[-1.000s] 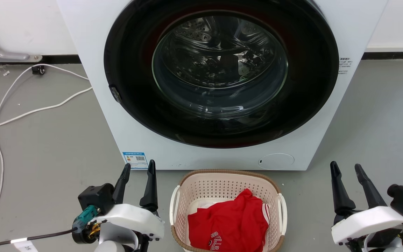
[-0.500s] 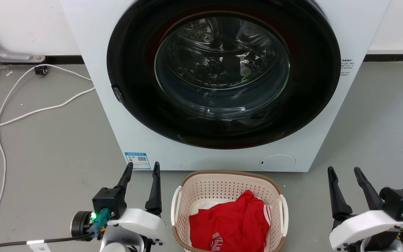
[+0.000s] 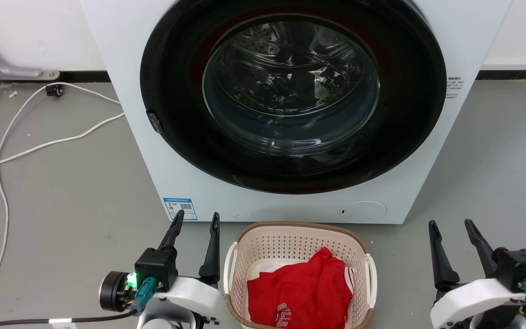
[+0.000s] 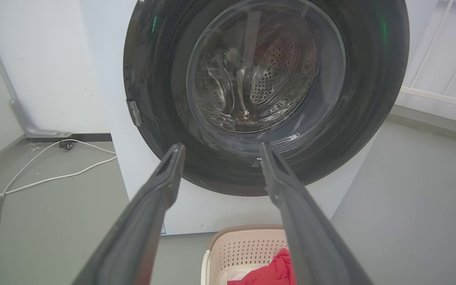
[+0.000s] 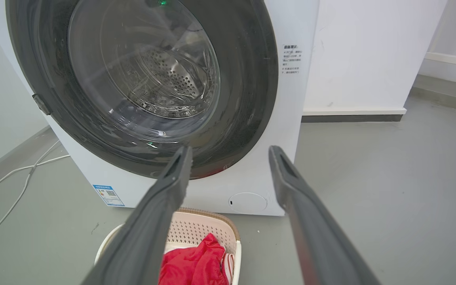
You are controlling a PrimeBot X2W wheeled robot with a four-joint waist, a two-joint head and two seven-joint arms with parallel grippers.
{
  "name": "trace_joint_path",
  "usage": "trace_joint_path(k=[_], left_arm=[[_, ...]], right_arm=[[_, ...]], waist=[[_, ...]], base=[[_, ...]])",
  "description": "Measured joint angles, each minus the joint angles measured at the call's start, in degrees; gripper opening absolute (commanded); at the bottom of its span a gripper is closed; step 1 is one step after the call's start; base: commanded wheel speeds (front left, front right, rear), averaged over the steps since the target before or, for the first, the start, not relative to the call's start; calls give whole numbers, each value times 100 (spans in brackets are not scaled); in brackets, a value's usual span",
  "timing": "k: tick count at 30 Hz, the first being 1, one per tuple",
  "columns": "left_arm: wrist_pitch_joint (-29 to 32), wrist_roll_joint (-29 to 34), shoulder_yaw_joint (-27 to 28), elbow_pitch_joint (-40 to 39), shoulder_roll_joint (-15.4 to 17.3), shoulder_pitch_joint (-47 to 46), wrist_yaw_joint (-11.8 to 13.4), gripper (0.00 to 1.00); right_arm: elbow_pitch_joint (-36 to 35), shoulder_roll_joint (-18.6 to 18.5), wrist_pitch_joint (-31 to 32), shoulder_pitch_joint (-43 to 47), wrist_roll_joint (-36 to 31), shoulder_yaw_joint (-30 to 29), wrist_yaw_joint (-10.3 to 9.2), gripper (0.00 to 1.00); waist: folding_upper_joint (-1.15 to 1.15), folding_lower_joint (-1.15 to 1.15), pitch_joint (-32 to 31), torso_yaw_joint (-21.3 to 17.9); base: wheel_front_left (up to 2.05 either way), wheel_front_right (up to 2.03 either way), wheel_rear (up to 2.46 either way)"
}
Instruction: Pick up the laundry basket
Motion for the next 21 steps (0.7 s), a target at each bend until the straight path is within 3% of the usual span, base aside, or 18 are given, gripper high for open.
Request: trace_joint_path(k=[21], left_arm=[[-174,298,10,143,-134,31,-92,100]], right_arm=[[-18,0,-178,3,-520,9,0,100]], waist=[[0,0,58,35]], base=[[0,0,0]])
